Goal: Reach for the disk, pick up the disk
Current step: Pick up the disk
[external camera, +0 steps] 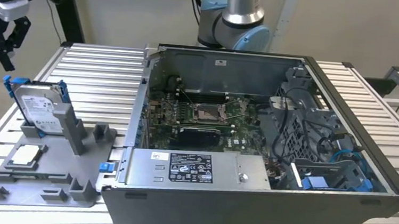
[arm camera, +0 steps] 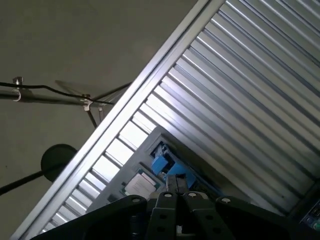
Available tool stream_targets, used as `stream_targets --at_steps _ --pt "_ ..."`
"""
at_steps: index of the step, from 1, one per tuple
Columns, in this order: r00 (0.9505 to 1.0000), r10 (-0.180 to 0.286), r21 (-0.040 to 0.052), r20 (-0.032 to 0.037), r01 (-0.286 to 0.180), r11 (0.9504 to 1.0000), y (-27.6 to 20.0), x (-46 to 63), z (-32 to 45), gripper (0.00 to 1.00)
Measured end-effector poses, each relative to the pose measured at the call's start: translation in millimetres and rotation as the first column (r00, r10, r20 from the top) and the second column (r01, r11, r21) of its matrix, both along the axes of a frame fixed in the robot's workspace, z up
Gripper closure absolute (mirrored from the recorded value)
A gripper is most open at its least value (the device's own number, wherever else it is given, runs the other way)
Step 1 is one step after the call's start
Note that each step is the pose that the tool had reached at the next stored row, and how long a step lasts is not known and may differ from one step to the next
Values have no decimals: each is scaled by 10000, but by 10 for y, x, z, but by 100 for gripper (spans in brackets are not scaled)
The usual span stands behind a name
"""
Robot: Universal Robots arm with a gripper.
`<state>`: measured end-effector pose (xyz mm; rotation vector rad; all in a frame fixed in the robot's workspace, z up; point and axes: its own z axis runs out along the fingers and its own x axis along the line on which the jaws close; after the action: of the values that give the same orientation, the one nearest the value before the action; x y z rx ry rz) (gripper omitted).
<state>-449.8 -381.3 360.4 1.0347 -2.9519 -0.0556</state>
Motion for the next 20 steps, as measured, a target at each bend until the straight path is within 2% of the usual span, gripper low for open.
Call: stream_targets --at_steps 6,9,11,16,20 --pt "9978 661 0 0 -661 9978 1 0 0 100" --pt "9942 1079 0 0 -1079 9942 2 0 0 100" --pt "9899 1419 0 0 -1419 9899 1 0 0 100" --pt "9726 2323 -11 52 -2323 9727 2 0 0 100" --pt "9532 3021 -27 115 -3021 9533 2 1 -3 100"
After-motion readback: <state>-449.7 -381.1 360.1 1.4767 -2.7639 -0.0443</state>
